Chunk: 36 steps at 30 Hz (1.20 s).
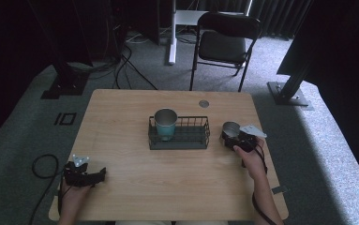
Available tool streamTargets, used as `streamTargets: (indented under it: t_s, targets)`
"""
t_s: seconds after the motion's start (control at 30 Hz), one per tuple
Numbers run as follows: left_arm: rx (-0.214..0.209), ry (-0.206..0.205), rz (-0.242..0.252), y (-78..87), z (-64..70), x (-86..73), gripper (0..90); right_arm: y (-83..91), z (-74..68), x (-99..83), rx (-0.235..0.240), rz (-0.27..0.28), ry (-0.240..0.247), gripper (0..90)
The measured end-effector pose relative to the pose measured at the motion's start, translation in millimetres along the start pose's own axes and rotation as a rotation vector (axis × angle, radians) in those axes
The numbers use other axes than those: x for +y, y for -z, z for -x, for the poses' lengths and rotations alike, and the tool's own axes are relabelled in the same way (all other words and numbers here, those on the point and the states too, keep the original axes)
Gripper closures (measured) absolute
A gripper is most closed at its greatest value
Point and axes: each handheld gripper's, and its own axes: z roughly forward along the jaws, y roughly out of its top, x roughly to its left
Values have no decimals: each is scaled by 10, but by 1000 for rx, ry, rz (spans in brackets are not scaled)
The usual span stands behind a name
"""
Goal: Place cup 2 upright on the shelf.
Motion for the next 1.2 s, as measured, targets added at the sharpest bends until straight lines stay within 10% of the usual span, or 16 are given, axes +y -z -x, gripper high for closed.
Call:
streamTargets:
  t_s: [1.2]
  targets:
    - [0, 0, 0, 0, 0, 0, 12, 315, -130, 573, 57, 79, 74, 182]
